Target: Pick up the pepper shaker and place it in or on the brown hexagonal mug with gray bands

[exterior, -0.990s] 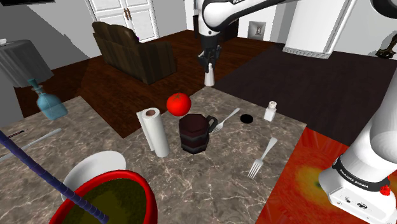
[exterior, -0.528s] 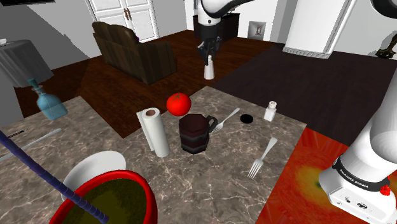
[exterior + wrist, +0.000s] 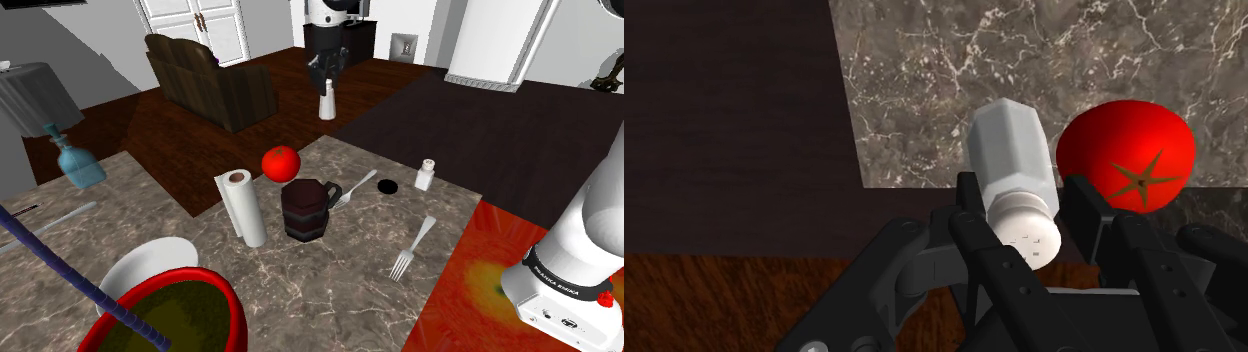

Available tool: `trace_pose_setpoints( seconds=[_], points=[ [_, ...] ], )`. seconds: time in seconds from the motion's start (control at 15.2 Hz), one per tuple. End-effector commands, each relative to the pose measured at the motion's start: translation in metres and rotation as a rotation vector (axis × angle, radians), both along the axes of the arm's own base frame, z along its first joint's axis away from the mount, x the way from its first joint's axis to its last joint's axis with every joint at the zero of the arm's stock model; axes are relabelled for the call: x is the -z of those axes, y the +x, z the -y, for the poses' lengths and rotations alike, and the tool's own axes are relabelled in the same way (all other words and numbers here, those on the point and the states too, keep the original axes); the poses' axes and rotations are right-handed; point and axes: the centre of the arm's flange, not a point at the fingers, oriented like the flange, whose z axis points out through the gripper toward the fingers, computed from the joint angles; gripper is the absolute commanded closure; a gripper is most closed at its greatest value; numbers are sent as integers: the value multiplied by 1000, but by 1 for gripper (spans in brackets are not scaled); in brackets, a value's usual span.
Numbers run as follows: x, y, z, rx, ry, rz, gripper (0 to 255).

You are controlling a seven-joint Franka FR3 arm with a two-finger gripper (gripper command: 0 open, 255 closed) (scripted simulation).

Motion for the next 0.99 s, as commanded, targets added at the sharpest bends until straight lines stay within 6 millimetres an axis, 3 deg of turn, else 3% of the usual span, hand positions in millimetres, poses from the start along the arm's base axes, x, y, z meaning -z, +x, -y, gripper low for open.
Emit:
trace_pose_setpoints(
  seconds=[0.0, 0.92],
  points=[
    [-3, -13, -20, 0, 0, 0, 255],
    [-28, -119, -170, 0, 0, 0, 255]
  ],
)
